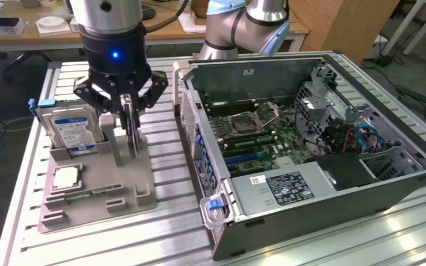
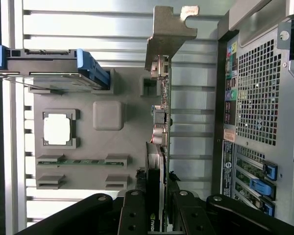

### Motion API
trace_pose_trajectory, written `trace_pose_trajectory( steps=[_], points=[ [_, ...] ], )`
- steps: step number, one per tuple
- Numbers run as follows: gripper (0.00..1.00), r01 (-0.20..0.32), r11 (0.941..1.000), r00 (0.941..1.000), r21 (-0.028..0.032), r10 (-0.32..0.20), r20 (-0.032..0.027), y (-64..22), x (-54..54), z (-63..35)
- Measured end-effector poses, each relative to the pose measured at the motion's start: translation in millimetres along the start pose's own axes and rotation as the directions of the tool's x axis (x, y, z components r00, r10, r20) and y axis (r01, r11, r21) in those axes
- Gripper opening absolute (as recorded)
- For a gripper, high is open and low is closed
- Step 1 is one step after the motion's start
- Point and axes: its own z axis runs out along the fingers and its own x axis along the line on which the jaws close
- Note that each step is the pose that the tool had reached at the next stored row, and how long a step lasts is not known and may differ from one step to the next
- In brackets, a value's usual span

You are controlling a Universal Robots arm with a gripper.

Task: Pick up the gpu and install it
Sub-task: 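Pick up the gpu and move the gpu toward the slot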

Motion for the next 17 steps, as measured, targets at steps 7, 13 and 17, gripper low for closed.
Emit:
trace_pose_trajectory(
  steps=[7,13,17],
  points=[
    [0.26,0.000,1.0000,1.0000,0.0000,0.000,-0.0001,0.0,0.0,-1.6],
    [0.26,0.000,1.0000,1.0000,0.0001,0.000,-0.0001,0.1,0.0,-5.2],
    [0.26,0.000,1.0000,1.0000,0.0000,0.000,-0.0001,0.1,0.0,-6.1]
  ],
)
